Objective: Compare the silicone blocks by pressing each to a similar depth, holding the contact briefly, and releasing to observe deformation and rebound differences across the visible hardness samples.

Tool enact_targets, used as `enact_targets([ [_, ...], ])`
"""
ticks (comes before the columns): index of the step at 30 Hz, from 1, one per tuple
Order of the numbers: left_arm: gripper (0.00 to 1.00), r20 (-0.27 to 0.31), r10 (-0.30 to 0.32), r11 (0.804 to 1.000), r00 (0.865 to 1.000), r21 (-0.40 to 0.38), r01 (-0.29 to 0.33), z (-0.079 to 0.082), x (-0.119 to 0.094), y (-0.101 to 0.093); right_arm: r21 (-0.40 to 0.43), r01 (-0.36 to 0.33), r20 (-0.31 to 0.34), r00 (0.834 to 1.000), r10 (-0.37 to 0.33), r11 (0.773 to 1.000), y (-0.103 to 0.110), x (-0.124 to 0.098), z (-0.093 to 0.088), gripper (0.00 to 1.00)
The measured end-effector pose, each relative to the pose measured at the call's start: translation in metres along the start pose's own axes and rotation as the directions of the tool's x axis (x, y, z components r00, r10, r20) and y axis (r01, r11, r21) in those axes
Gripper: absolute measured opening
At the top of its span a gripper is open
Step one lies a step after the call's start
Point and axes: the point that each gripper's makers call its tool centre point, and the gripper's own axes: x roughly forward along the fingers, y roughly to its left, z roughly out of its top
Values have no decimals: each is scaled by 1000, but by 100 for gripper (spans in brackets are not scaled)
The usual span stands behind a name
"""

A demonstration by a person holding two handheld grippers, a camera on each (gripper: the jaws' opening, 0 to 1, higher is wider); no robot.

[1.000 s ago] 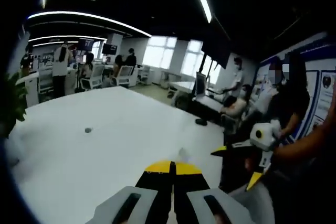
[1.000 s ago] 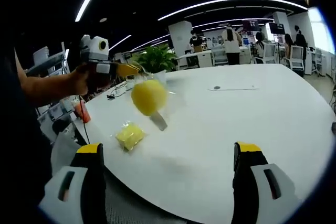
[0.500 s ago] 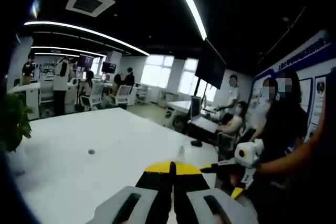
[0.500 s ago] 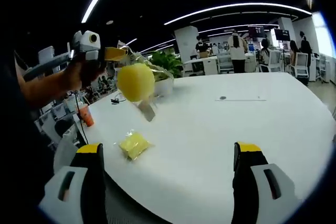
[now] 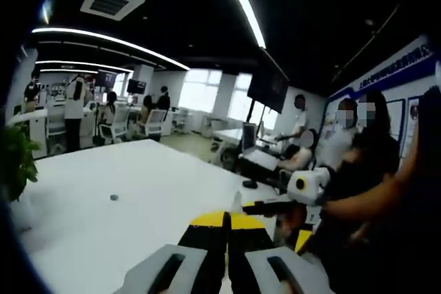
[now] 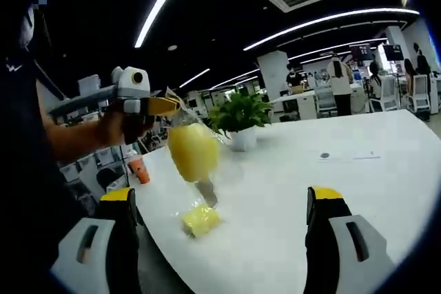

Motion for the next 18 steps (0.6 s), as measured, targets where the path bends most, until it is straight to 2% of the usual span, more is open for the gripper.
enact_targets([
  [3, 0, 10, -16, 1000, 1000, -12, 16, 3, 2, -3, -6, -31, 0, 1000, 31, 999, 1, 11, 4, 96],
  [4, 0, 14, -21, 1000, 1000, -14, 21, 4, 2, -4, 19, -53, 12, 999, 52, 998, 3, 16, 8, 96],
  [6, 0, 20, -29, 999, 999, -17, 29, 6, 4, -7, 63, -75, 79, 994, 70, 995, 3, 22, 22, 92],
  [7, 0, 26, -40, 999, 999, -22, 40, 7, 4, -9, 59, -73, 86, 994, 68, 996, 1, 24, 25, 91],
  [10, 0, 34, -47, 998, 998, -30, 48, 10, 5, -12, 48, -106, 96, 990, 101, 993, 9, 33, 31, 90],
  [12, 0, 33, -52, 998, 998, -28, 53, 9, 5, -14, -16, -147, 54, 988, 148, 989, 20, 39, 29, 91],
  [13, 0, 32, -55, 998, 998, -27, 56, 9, 5, -15, -19, -151, 46, 987, 151, 988, 22, 41, 29, 90],
  [18, 0, 34, -72, 997, 997, -28, 73, 7, 6, -19, -28, -196, 65, 978, 197, 980, 29, 46, 36, 79],
])
